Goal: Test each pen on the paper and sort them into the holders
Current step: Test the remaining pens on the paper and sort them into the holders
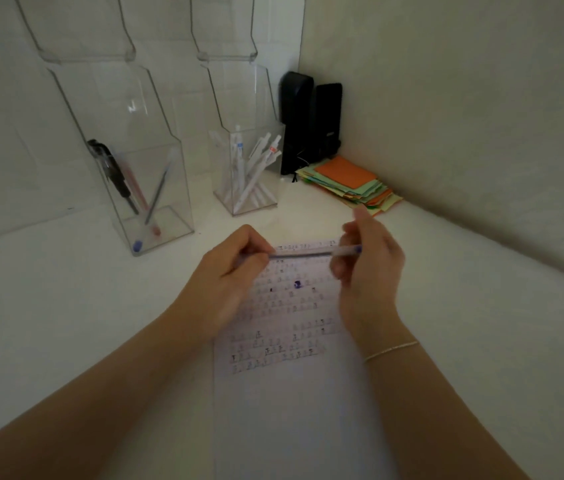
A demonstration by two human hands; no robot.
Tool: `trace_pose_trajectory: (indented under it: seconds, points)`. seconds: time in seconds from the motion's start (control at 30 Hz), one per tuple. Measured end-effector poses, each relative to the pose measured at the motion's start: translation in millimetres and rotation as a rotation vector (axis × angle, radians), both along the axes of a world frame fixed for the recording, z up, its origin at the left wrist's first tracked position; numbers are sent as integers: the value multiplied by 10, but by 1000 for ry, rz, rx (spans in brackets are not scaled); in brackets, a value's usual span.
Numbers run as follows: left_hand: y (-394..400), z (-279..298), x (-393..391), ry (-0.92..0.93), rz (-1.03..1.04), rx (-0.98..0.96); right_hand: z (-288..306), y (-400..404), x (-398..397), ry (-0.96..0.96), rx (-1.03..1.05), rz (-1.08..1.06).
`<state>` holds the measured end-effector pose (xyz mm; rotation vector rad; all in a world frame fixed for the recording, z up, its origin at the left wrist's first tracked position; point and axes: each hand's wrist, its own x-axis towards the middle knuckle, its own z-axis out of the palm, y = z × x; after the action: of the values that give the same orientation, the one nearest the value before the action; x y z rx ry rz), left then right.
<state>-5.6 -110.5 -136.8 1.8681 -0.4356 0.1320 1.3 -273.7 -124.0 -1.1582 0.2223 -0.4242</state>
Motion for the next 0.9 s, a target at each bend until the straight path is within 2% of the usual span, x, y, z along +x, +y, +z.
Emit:
trace_pose_trajectory:
  seconds: [0.07,0.13,0.2,0.47,0.7,0.73,0.8,0.87,0.9]
  points:
    - [-28,-12,32,92,61,-52,-19,-11,23,-36,-158,-115]
    - [-90,-11,24,154,122,-113,-57,88,-5,-77,-400,-125]
    - [-127,5,-8,196,162,-180,-59,185,-51,-122,-515,-133]
    - [-114,-49,-69,126,327,-120,-91,339,-151,-175,-533,-138]
    - [-137,-35,-92,88,328,-108,-182,231,-31,-11,-505,-37]
    - [-147,-32,-90,87,308,-116,-204,189,-8,32,-565,-28]
    - [-156,-40,-84,80,274,-93,-232,123,6,50,-918,-152]
    - [-158,-19,-76,79,261,-80,-168,142,-59,-121,-1295,-295]
    - [-151,21,-75,72,260,-82,-129,195,-111,-250,-1411,-227]
